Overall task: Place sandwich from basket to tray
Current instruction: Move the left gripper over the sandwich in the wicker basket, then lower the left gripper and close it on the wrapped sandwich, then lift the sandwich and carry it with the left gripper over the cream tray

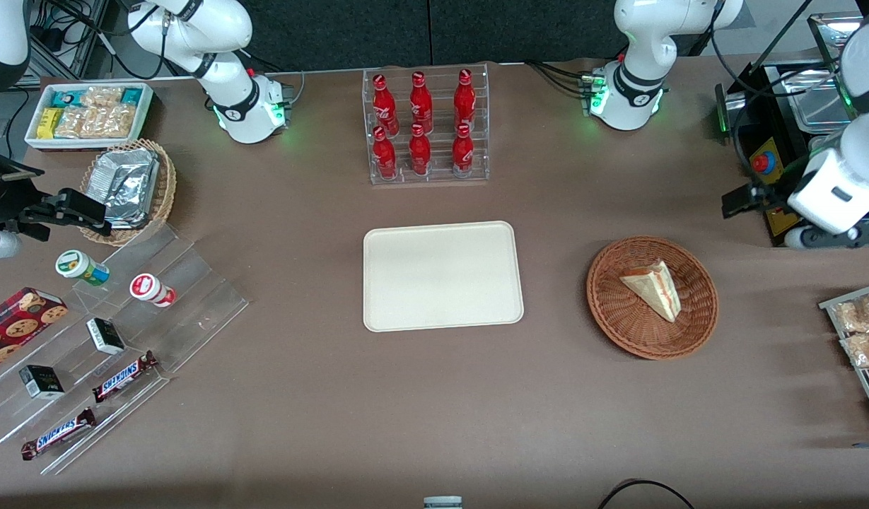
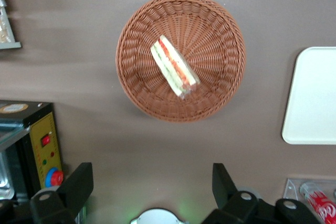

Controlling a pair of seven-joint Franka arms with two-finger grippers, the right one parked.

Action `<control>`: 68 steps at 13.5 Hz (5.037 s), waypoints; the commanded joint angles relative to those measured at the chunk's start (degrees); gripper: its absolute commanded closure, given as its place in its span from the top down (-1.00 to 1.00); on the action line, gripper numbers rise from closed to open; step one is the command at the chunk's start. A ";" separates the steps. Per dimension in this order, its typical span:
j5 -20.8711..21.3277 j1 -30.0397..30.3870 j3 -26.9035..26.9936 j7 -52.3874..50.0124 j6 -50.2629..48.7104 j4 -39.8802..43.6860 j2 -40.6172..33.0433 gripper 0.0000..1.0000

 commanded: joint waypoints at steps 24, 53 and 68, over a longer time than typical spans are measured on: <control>1.04 -2.13 -0.47 -37.32 44.82 -30.38 7.22 1.00; 6.40 -17.85 -2.05 -35.39 35.95 -28.37 3.97 -1.00; 0.43 -37.81 -4.95 -39.07 26.19 3.53 27.34 -1.00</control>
